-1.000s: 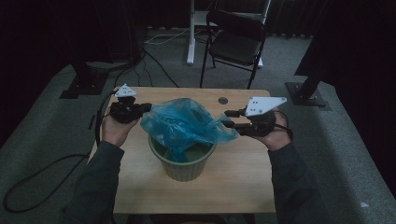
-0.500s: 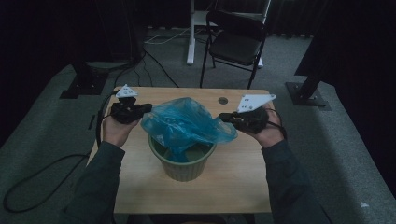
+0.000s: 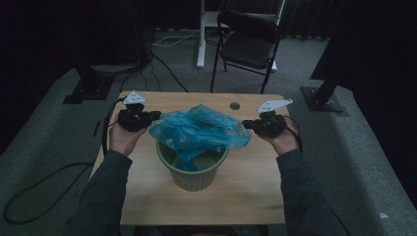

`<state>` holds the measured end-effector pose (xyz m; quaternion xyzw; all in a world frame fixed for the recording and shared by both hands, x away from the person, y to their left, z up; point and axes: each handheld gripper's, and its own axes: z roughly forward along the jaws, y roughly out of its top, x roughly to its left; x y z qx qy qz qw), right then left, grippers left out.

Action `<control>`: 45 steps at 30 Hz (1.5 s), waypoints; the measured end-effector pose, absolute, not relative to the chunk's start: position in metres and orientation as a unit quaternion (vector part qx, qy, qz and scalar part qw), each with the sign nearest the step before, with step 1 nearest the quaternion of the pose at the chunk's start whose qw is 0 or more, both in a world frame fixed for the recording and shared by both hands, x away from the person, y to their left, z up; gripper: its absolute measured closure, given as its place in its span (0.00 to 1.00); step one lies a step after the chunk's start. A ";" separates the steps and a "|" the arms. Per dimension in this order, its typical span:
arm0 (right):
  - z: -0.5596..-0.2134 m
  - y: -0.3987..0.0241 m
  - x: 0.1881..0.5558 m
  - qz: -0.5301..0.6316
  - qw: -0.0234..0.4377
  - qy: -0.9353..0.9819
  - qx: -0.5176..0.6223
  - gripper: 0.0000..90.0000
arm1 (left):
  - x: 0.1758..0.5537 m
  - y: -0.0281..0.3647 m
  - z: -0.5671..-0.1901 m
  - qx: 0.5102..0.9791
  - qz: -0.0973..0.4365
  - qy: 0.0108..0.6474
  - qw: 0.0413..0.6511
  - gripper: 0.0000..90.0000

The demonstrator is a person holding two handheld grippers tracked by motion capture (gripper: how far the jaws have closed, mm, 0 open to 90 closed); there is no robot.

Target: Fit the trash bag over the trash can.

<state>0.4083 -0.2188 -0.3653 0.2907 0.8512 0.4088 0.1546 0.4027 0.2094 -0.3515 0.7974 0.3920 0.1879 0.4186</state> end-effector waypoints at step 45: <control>-0.311 -0.185 0.403 0.466 0.154 0.849 0.197 0.68 | 0.404 0.199 -0.351 0.801 0.191 0.384 0.418 0.97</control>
